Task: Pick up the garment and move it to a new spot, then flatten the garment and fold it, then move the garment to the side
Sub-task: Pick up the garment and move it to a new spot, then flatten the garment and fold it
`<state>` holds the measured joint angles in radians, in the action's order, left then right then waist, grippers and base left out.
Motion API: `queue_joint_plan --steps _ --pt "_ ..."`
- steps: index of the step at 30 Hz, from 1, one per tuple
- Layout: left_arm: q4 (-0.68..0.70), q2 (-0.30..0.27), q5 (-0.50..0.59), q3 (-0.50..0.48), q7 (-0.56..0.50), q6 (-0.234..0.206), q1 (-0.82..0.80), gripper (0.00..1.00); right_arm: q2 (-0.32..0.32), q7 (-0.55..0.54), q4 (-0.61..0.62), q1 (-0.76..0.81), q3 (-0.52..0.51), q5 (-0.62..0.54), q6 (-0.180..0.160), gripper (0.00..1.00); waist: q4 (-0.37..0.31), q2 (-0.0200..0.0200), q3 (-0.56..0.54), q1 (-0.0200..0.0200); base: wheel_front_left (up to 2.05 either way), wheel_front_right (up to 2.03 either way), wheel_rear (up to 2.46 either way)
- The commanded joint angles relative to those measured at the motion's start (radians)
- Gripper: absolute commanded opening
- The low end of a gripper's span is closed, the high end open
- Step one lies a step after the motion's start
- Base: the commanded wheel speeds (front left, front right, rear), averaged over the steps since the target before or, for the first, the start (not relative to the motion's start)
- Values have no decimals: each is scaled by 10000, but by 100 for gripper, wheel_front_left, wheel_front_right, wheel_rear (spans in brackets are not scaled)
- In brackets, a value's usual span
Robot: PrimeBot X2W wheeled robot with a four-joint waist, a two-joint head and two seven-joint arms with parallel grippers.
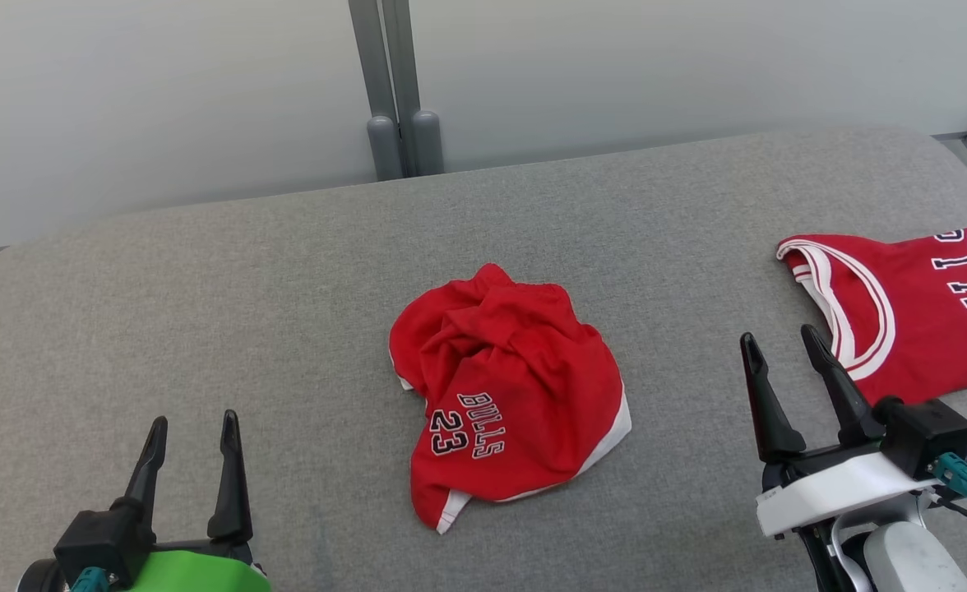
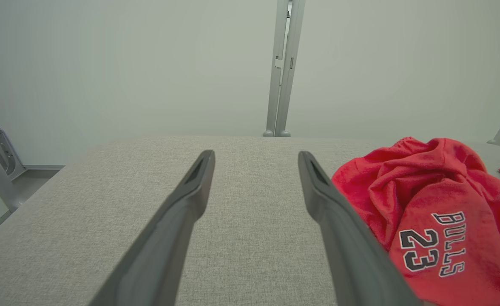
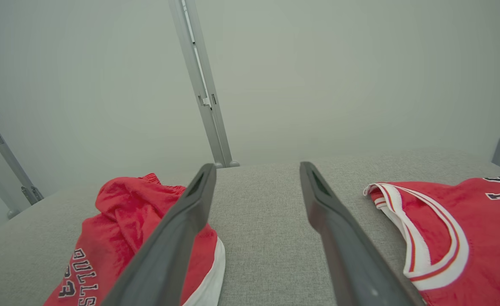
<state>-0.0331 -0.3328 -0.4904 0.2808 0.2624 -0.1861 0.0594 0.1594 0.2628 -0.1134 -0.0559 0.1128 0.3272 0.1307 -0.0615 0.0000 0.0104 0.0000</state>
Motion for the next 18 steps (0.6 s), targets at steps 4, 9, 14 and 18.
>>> queue_joint_plan --steps 4,9,14,18 --pt "-136 399 418 -386 28 471 154 100 85 26 -48 -66 39 75 2 100 58 0 -10 0 0 0 0" --pt "-307 732 704 -703 28 804 127 100 116 26 -78 -105 63 63 2 100 104 0 -51 0 0 0 0" --pt "-475 987 988 -966 29 1064 159 100 177 24 -103 -138 98 93 2 100 143 0 -106 0 0 0 0" --pt "-556 1175 1071 -1108 29 1255 158 100 410 24 -55 -493 442 241 2 100 204 0 -114 0 0 0 0"
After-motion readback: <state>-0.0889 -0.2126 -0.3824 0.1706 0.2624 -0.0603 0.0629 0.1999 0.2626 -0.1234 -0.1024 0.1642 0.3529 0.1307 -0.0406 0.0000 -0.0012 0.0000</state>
